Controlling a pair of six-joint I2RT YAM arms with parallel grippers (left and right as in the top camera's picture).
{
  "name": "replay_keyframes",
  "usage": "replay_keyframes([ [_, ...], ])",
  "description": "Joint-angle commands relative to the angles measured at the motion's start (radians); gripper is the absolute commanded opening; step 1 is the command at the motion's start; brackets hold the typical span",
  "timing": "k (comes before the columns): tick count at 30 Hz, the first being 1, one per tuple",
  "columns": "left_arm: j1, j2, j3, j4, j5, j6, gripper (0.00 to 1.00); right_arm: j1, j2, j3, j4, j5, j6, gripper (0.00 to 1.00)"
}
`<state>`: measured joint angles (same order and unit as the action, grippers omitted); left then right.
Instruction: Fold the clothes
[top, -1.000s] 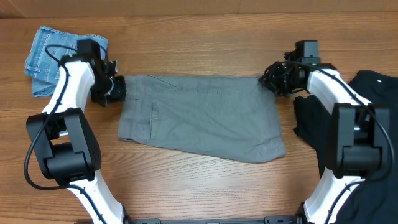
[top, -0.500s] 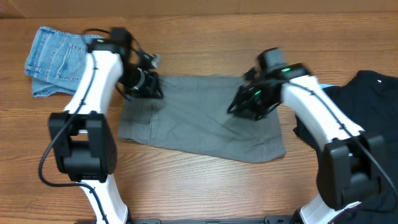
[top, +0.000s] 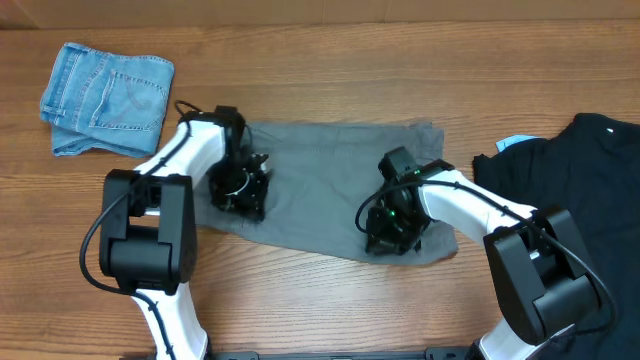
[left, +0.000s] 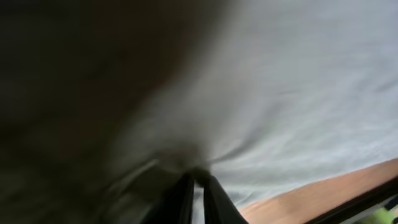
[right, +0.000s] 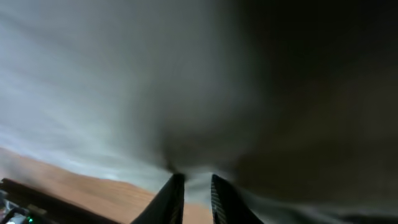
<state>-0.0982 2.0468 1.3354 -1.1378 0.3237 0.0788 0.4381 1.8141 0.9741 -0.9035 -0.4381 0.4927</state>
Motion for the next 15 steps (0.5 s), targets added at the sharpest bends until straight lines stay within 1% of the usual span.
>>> replay_keyframes([
  [1,0.075,-0.005,-0.003,-0.019,-0.078,-0.060,0.12,-0.003,0.011,-0.018,-0.028,0.086,0.089,0.17],
  [4,0.124,-0.005,-0.002,-0.037,-0.074,-0.061,0.12,-0.006,0.011,-0.007,-0.073,0.117,0.121,0.15],
  [7,0.147,-0.007,0.005,-0.045,-0.034,-0.060,0.12,-0.013,-0.010,0.031,-0.117,0.123,0.096,0.15],
  [9,0.149,-0.015,0.022,-0.060,-0.007,-0.056,0.13,-0.014,-0.042,0.074,-0.143,0.109,0.039,0.16],
  [10,0.149,-0.022,0.039,-0.075,0.023,-0.048,0.13,-0.014,-0.060,0.094,-0.143,0.080,-0.011,0.18],
  [12,0.144,-0.039,0.080,-0.104,0.095,-0.008,0.15,-0.011,-0.100,0.146,-0.142,-0.030,-0.125,0.21],
  [13,0.140,-0.051,0.103,-0.112,0.129,0.005,0.16,-0.011,-0.116,0.172,-0.140,-0.074,-0.153,0.22],
  [15,0.131,-0.077,0.142,-0.111,0.183,0.016,0.19,-0.012,-0.137,0.218,-0.126,-0.109,-0.159,0.22],
])
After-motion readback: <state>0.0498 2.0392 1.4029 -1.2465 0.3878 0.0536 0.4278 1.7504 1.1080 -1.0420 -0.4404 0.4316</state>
